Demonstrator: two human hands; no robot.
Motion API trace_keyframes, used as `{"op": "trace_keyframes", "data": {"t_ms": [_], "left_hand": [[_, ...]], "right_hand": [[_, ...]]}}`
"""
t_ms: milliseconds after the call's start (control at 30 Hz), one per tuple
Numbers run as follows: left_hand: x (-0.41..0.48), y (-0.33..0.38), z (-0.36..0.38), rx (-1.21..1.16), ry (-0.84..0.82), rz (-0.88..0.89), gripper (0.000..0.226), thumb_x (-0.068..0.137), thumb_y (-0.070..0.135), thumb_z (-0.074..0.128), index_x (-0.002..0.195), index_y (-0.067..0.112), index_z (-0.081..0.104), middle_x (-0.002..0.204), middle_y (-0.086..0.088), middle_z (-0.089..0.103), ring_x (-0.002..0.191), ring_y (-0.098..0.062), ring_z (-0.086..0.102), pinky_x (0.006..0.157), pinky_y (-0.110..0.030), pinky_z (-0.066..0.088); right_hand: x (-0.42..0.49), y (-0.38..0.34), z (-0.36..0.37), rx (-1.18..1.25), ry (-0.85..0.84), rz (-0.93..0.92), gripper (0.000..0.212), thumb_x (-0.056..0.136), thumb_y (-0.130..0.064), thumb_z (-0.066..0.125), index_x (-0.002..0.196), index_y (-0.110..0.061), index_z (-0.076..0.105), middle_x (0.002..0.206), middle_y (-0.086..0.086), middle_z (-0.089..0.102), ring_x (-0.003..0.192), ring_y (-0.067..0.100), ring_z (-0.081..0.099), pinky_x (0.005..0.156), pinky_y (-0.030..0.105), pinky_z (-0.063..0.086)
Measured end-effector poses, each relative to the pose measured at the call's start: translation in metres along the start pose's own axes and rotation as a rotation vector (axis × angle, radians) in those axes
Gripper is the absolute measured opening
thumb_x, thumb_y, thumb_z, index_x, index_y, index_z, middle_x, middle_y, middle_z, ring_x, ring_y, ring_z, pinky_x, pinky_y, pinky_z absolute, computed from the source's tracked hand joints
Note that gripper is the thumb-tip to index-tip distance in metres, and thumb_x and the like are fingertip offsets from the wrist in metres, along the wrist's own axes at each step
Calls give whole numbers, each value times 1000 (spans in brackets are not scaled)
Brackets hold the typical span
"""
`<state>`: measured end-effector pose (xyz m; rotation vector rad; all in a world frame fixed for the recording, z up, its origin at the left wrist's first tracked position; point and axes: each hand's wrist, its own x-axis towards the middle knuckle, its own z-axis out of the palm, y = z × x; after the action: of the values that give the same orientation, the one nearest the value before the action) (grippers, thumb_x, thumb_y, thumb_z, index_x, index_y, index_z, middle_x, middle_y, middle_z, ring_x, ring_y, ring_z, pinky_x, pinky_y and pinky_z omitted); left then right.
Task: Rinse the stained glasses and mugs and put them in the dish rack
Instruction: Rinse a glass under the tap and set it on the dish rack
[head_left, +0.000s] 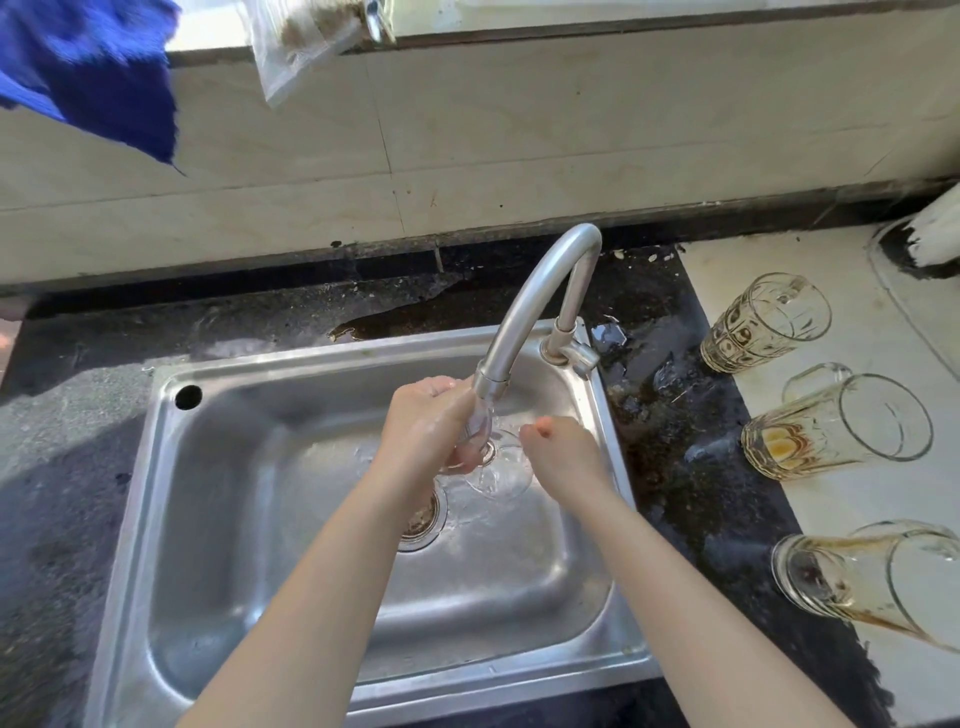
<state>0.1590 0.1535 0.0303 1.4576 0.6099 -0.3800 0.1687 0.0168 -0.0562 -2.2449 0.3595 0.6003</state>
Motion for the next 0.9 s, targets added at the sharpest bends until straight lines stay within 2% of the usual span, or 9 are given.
{"op": "trace_keyframes", "data": {"t_ms": [67, 133, 200, 267, 333, 400, 533, 667, 900], "left_hand": [[-3, 1, -2, -15, -26, 16, 13, 83, -4, 44, 87, 4, 52, 39, -4, 35, 33, -11, 23, 43, -16, 20], [-3, 1, -3, -18, -10, -3, 2, 87, 6, 51, 85, 7, 52, 41, -3, 38, 33, -13, 26, 41, -17, 24], [-1, -1, -5, -38, 21, -37, 10, 87, 16, 57, 84, 10, 50, 44, -3, 44, 33, -16, 32, 40, -15, 31], [-2, -1, -6, -60, 49, -63, 14, 85, 21, 61, 84, 11, 52, 49, -3, 50, 37, -17, 40, 40, -15, 37], [-3, -1, -7, -107, 65, -90, 16, 81, 23, 62, 89, 9, 60, 58, -6, 53, 42, -18, 46, 42, -17, 42], [-4, -2, -8, -154, 92, -109, 19, 81, 22, 62, 93, 8, 64, 64, -7, 54, 42, -19, 51, 43, -19, 44], [-5, -6, -13, -195, 156, -99, 15, 83, 24, 65, 83, 11, 58, 62, -4, 51, 37, -16, 51, 43, -19, 46], [-8, -7, -16, -226, 180, -94, 16, 85, 24, 64, 81, 12, 54, 59, -5, 50, 38, -16, 46, 45, -20, 48], [-13, -4, -15, -240, 189, -73, 17, 85, 25, 63, 76, 13, 54, 55, -2, 52, 40, -15, 50, 43, -20, 48]], "right_hand": [[-5, -5, -16, -174, 108, -144, 19, 87, -24, 50, 72, -13, 53, 69, 1, 56, 67, 21, 50, 61, 33, 38], [-6, -11, -33, -226, 255, -227, 15, 89, -26, 54, 81, -13, 53, 79, -1, 55, 73, 22, 52, 65, 34, 42], [0, -13, -45, -258, 341, -287, 16, 90, -26, 57, 92, -13, 48, 92, 0, 49, 79, 22, 51, 65, 33, 39], [12, -12, -49, -371, 334, -285, 26, 89, -25, 59, 109, -13, 47, 109, 3, 46, 97, 23, 50, 71, 34, 41], [25, -8, -48, -516, 288, -288, 37, 93, -23, 54, 126, -10, 44, 124, 7, 45, 112, 25, 46, 84, 35, 42], [34, -6, -46, -588, 314, -316, 38, 97, -15, 47, 134, -7, 42, 128, 10, 46, 117, 27, 45, 89, 34, 41], [40, -8, -52, -633, 325, -330, 29, 96, -6, 47, 125, -4, 50, 124, 13, 49, 114, 27, 48, 86, 34, 43], [41, -11, -59, -635, 300, -328, 23, 96, -11, 48, 116, -6, 59, 116, 12, 53, 107, 28, 51, 80, 34, 43], [51, -16, -74, -507, 194, -228, 21, 96, -18, 48, 95, -3, 63, 102, 14, 60, 96, 33, 57, 68, 33, 38]]}}
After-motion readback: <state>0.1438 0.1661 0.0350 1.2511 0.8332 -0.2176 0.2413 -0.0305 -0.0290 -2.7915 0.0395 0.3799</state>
